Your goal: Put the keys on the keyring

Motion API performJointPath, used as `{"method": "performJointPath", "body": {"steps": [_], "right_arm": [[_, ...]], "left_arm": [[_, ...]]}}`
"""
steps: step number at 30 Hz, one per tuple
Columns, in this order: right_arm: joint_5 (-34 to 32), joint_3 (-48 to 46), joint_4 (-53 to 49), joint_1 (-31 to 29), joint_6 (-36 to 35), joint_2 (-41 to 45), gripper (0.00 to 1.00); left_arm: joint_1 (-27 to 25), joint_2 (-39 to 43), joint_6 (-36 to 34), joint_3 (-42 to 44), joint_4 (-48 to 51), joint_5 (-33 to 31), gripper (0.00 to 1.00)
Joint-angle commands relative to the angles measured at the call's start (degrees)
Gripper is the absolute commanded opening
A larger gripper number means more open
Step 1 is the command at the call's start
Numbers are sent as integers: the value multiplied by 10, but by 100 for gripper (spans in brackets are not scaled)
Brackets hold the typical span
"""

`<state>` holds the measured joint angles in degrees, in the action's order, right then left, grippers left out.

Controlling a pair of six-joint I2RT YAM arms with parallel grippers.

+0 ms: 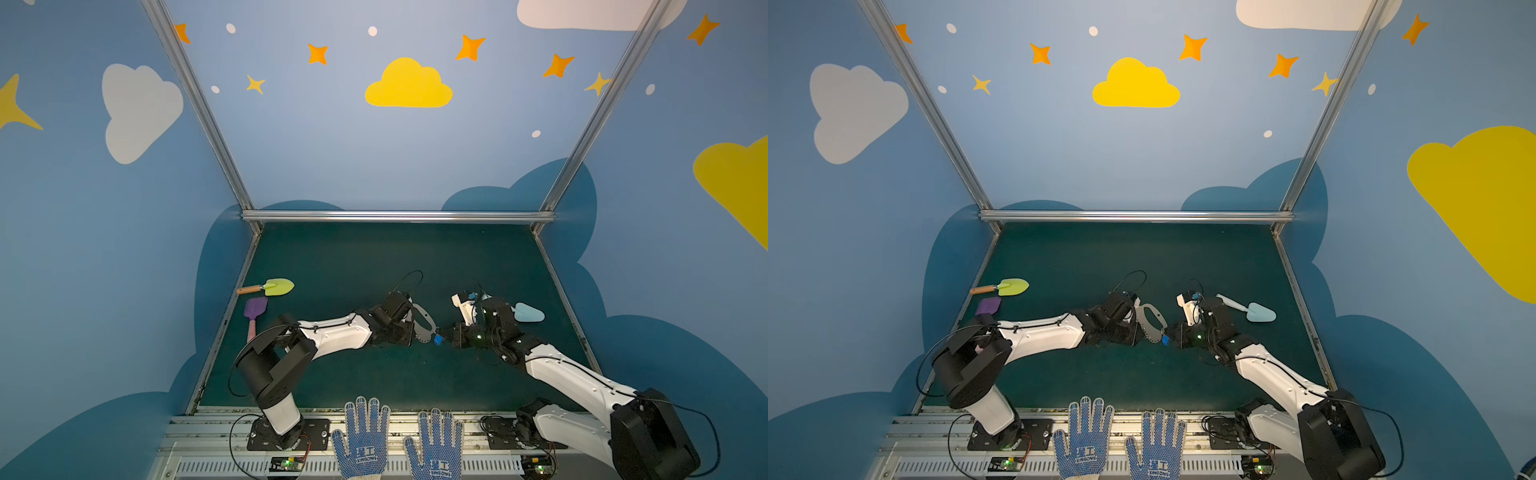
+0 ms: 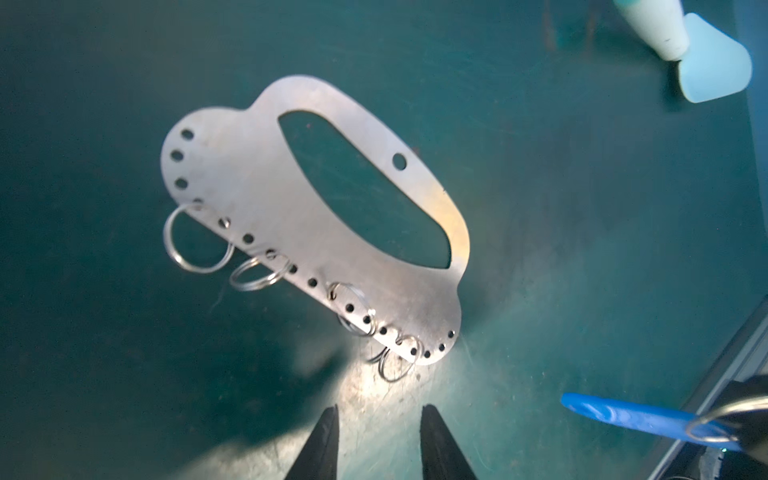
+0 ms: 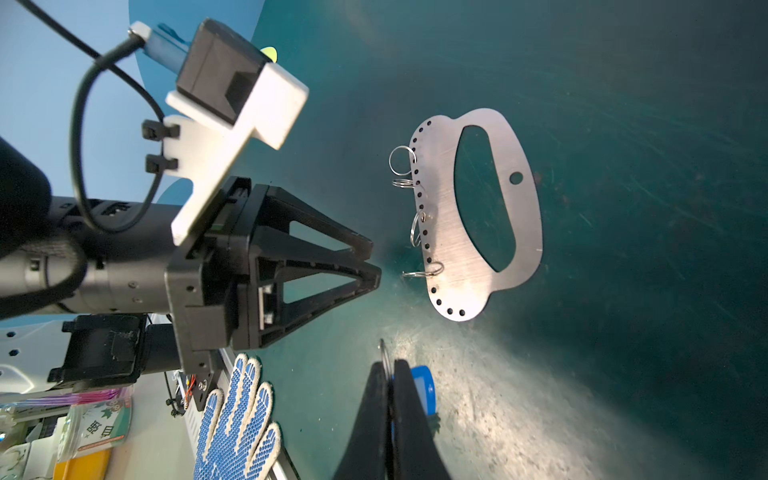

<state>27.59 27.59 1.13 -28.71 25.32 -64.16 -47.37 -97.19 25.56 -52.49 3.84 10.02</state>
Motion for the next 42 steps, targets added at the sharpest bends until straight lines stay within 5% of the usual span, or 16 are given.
{"method": "performJointPath", "body": {"steps": [1,9,15,36,42], "right_arm": [[11,22,-7,0,-17,-6,0],[16,21,-6,3,-19,-11,0],[15,13,-1,3,-16,-5,0],[22,1,15,6,-11,-14,0],[27,-1,28,6,-6,-28,0]], "left_arm": [[-1,7,-64,39,-58,17,37],[-6,-6,-142,32,-23,-11,35],[-31,11,-217,68,-100,-47,35],[-35,-40,-270,44,-149,-62,27],[-35,-46,-273,44,-157,-58,10]]}}
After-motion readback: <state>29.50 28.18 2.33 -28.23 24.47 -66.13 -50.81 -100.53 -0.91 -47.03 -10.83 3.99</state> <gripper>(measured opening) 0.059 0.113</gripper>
